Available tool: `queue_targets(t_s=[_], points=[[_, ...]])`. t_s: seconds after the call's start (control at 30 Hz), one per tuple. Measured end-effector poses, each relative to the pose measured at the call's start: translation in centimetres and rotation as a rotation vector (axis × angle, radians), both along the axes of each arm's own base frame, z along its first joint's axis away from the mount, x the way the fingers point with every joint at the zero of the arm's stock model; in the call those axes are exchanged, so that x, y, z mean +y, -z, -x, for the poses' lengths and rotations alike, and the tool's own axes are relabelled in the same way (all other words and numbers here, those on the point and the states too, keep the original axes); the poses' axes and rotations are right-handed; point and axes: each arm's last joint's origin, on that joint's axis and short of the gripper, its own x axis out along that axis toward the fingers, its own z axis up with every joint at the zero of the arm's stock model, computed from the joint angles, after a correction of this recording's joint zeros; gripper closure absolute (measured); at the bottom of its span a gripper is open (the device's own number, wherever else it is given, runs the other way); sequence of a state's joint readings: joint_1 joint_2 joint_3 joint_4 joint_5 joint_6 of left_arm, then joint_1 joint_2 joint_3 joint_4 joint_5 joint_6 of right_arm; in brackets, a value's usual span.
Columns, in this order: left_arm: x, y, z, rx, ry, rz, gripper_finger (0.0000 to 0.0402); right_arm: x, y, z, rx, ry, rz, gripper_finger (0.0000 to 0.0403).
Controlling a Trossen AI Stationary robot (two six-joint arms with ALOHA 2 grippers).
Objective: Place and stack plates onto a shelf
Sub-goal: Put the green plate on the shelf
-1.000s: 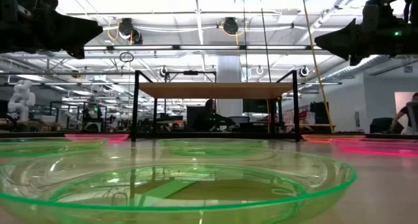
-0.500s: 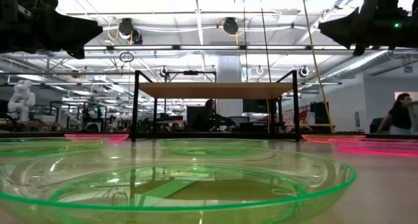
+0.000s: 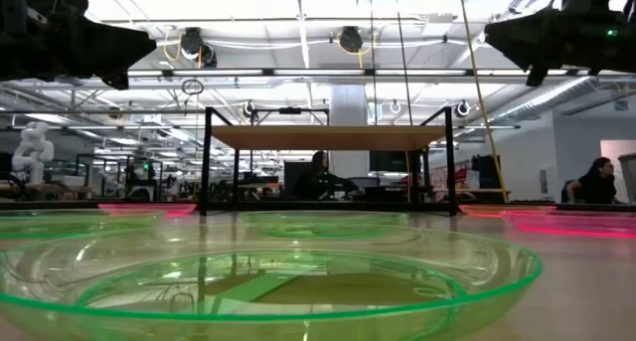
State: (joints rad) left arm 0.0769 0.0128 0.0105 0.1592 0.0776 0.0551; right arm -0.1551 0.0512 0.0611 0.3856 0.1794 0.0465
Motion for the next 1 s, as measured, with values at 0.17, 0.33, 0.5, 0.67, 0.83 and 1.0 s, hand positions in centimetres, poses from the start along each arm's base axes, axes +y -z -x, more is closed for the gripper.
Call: queue_targets(t_s=[0.17, 0.33, 0.5, 0.67, 0.83, 1.0], points=[[0.0, 0.0, 0.0, 0.000, 0.000, 0.000, 0.0302, -0.1, -0.1, -1.1, 0.129, -0.029, -0.033, 0.0298], [0.0, 0.0, 0.0, -0.002, 0.000, 0.000, 0.0302, -0.4, 0.0, -2.9, 0.289, -0.030, -0.071, 0.0298], [0.0, 0.0, 0.0, -0.001, 0.000, 0.000, 0.0302, -0.5, 0.4, -5.2, 0.445, -0.049, -0.132, 0.0298], [0.0, 0.0, 0.0, -0.001, 0.000, 0.000, 0.0302, 0.2, 0.4, -8.1, 0.570, -0.192, -0.171, 0.0298], [0.0, 0.0, 0.0, -0.001, 0.000, 0.000, 0.0302, 0.7, 1.2, -11.0, 0.752, -0.265, -0.264, 0.0298], [0.0, 0.0, 0.0, -0.002, 0.000, 0.000, 0.0302, 0.8, 2.9, -13.5, 0.917, -0.262, -0.288, 0.0298]])
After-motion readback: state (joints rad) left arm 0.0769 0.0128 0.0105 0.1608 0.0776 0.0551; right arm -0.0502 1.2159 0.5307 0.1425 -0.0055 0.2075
